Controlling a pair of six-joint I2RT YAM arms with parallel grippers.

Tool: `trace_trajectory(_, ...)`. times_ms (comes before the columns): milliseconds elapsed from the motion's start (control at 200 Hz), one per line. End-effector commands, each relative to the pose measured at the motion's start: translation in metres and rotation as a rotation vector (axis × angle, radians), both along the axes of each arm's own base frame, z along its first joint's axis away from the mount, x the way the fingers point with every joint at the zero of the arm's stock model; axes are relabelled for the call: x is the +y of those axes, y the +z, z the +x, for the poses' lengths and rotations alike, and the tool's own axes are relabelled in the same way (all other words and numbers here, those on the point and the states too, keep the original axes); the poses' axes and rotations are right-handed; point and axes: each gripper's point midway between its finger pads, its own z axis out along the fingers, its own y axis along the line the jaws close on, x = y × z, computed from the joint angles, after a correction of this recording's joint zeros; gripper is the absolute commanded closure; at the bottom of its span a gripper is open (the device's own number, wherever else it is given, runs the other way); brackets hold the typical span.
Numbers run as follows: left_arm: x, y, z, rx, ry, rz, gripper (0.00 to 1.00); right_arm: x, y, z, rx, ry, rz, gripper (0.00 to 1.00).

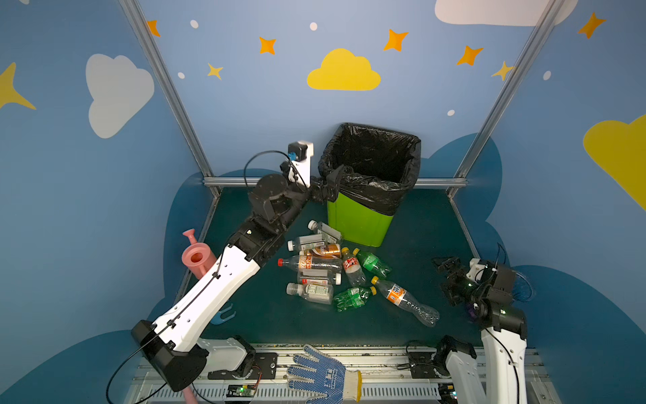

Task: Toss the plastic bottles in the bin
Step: 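Lower the left gripper toward the pile while the right gripper grasps the orange-label bottle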

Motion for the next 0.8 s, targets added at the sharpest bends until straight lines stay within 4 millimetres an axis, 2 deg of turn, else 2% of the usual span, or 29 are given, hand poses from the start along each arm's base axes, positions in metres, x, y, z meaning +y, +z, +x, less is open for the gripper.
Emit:
trace_trajectory(0, 0.044, 0.020, -0.022, -0.050, 0.113, -0.082, 0.00, 0.005, 0.006, -0.013, 0.058, -0.077, 0.102, 0.02)
trace_trajectory(140, 0.063, -0.030, -0.024, 0.032, 0.177, -0.060, 0.00, 0.018, -0.005, -0.026, 0.129, -0.114, 0.215, 0.02)
trace_trajectory(265, 0.076, -0.068, -0.024, 0.108, 0.223, -0.033, 0.00, 0.024, -0.017, -0.038, 0.211, -0.128, 0.212, 0.02)
trace_trajectory(460, 0.093, -0.113, -0.033, 0.210, 0.289, -0.022, 0.00, 0.028, -0.031, -0.052, 0.308, -0.174, 0.207, 0.02)
trace_trajectory(485, 0.095, -0.120, -0.035, 0.221, 0.294, -0.021, 0.00, 0.031, -0.043, -0.054, 0.345, -0.174, 0.211, 0.02)
trace_trajectory(606, 0.104, -0.146, -0.043, 0.269, 0.320, -0.016, 0.00, 0.038, -0.063, -0.056, 0.401, -0.179, 0.208, 0.02)
trace_trajectory(796, 0.119, -0.173, -0.059, 0.321, 0.358, -0.031, 0.00, 0.046, -0.083, -0.053, 0.444, -0.185, 0.172, 0.02)
